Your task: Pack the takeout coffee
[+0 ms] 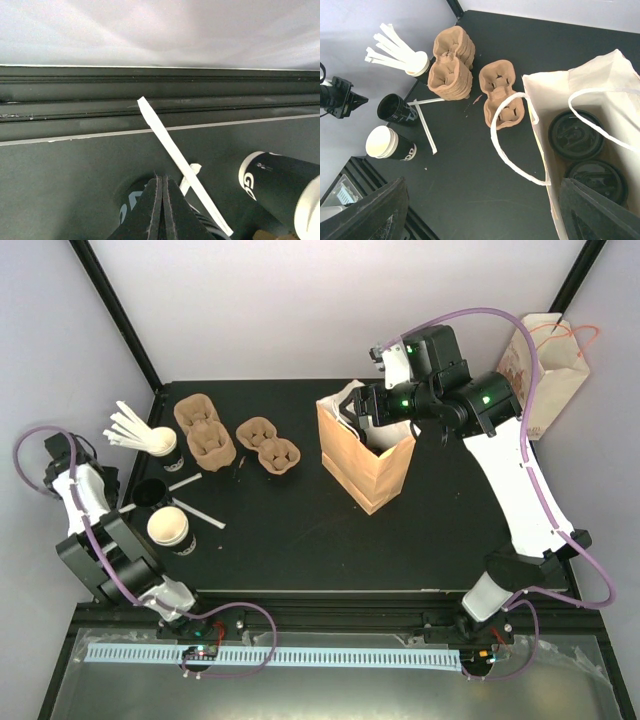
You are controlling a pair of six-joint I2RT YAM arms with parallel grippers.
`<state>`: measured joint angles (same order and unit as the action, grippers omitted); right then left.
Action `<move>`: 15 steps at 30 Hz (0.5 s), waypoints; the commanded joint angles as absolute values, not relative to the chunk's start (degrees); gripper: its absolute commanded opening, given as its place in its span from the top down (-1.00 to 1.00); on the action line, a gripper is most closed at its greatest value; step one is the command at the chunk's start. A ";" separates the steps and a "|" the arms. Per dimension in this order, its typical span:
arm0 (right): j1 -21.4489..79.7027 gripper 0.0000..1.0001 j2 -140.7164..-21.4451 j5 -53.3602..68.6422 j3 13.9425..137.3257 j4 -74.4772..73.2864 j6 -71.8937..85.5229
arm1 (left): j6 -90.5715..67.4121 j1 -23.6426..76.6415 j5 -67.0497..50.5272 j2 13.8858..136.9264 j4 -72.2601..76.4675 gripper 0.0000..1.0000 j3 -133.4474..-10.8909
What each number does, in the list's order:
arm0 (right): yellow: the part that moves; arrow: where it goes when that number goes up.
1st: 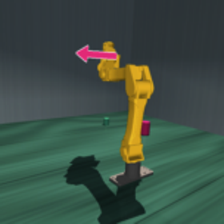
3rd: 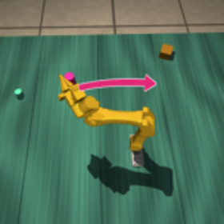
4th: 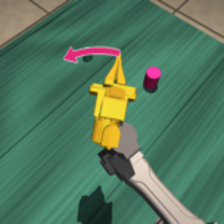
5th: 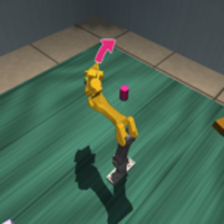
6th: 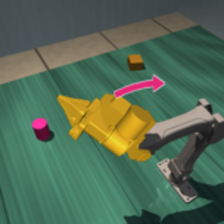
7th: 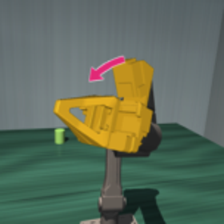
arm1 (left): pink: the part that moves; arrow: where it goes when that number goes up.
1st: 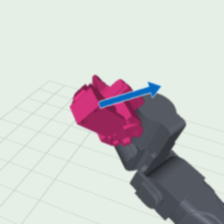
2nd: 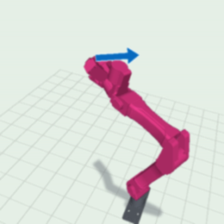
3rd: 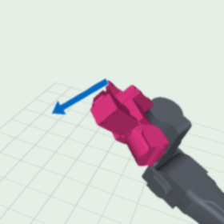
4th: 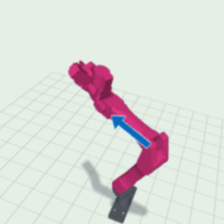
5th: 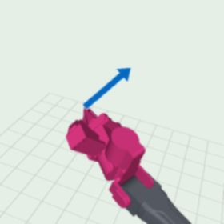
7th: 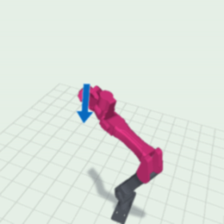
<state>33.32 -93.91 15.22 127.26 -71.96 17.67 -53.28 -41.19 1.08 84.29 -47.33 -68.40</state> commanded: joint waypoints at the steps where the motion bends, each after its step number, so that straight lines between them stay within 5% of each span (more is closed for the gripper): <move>1: 32.97 -0.69 -93.55 15.74 127.80 -72.23 16.97 | -52.25 -41.36 1.29 88.59 -45.45 0.97 -69.42; 15: 33.03 -0.69 -94.10 15.74 128.25 -71.98 16.30 | -50.20 -36.73 -6.32 102.32 -44.58 0.97 -73.20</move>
<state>33.32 -93.91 15.25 127.26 -72.05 16.84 -51.35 -38.59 -1.91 99.88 -45.56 -71.35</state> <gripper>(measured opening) 0.845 0.018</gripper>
